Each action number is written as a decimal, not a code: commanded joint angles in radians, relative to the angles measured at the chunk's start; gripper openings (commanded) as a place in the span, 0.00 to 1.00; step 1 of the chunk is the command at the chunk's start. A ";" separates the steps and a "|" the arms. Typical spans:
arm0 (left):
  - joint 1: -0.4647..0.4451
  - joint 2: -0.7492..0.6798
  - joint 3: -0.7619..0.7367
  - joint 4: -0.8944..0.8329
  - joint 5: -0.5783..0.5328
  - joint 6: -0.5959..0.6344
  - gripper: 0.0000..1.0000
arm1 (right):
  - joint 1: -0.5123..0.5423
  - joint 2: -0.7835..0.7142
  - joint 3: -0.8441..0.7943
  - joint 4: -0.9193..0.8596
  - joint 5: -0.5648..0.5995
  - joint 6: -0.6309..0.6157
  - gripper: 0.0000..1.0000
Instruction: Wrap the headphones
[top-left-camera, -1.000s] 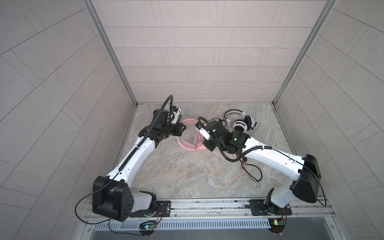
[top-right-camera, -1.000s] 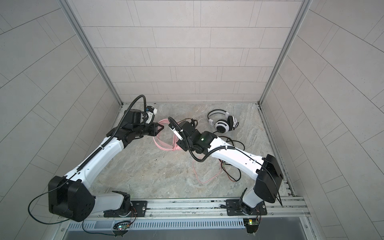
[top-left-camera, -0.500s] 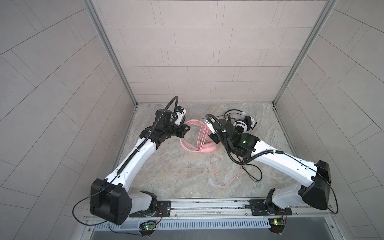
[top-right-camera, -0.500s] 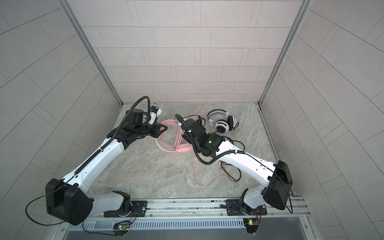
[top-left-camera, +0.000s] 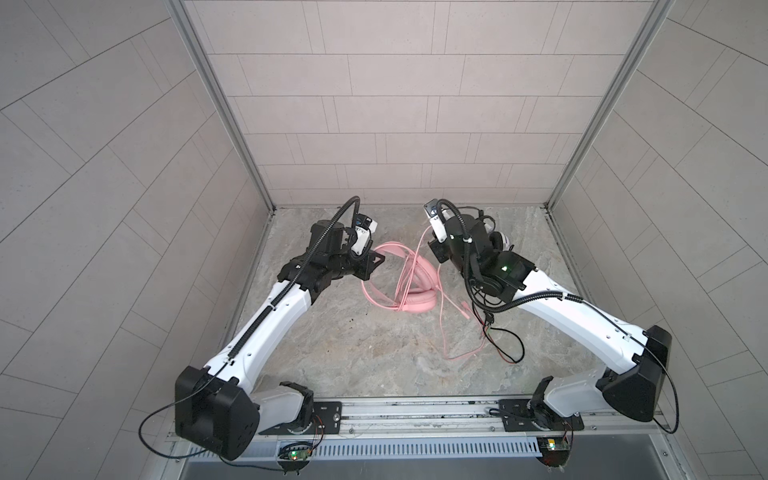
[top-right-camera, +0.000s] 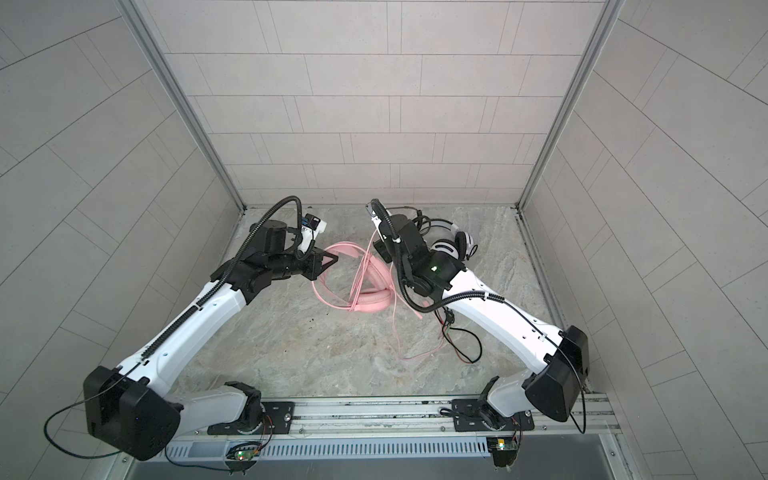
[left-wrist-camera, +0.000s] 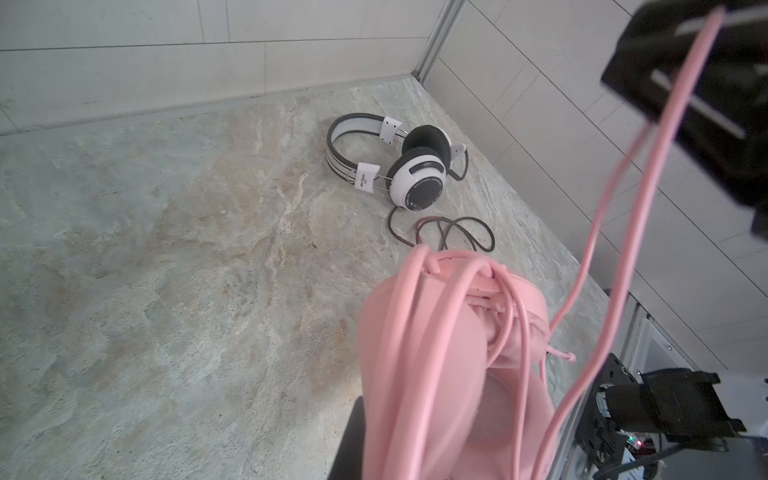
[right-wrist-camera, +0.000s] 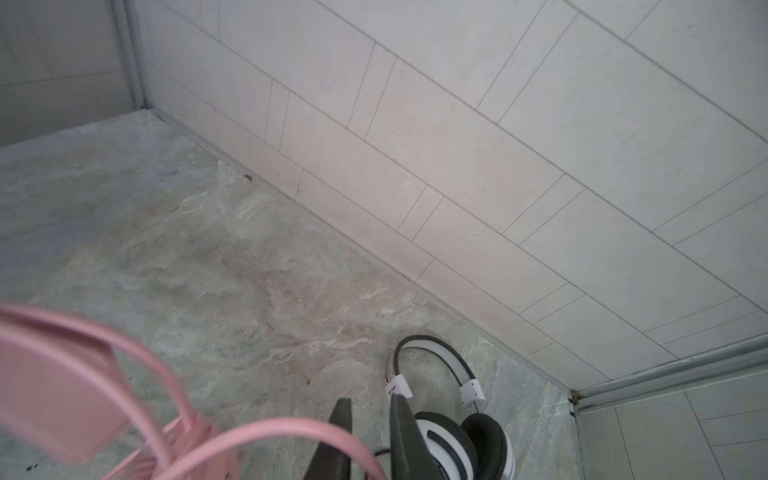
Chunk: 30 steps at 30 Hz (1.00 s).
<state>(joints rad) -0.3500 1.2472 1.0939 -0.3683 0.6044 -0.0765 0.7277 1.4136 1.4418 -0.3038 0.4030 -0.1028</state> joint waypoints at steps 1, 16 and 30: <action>-0.019 -0.048 -0.001 0.026 0.072 0.023 0.00 | -0.077 0.009 0.072 0.007 -0.070 0.050 0.19; -0.043 -0.053 -0.025 0.117 0.224 -0.018 0.00 | -0.217 0.126 0.041 0.001 -0.354 0.188 0.14; -0.002 0.022 -0.014 0.252 0.369 -0.175 0.00 | -0.469 -0.163 -0.310 -0.020 -0.563 0.374 0.36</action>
<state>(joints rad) -0.3744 1.2804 1.0706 -0.2478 0.8967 -0.1757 0.2951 1.3418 1.1770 -0.3119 -0.1055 0.1909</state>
